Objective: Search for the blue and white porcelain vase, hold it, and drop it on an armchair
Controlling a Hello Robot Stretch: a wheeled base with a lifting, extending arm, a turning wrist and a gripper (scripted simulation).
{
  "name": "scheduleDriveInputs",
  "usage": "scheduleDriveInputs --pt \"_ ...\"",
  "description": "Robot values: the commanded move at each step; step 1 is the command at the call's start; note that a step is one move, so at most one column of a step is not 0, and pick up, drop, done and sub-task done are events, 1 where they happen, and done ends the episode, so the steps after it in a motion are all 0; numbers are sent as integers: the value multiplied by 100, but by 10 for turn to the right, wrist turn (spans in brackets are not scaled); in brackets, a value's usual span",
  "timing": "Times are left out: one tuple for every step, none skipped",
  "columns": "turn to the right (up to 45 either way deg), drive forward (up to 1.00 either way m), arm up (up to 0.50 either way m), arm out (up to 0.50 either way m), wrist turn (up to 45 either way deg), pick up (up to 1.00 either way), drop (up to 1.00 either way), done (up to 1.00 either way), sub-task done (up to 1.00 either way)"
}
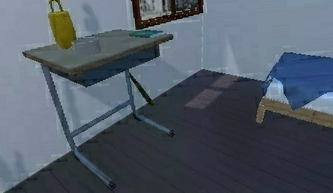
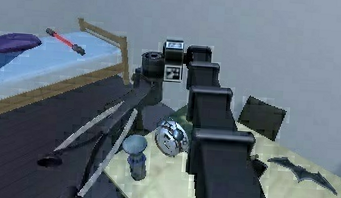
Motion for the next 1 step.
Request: scheduleDriveInputs --pt "0 0 0 0 450 0 0 0 0"
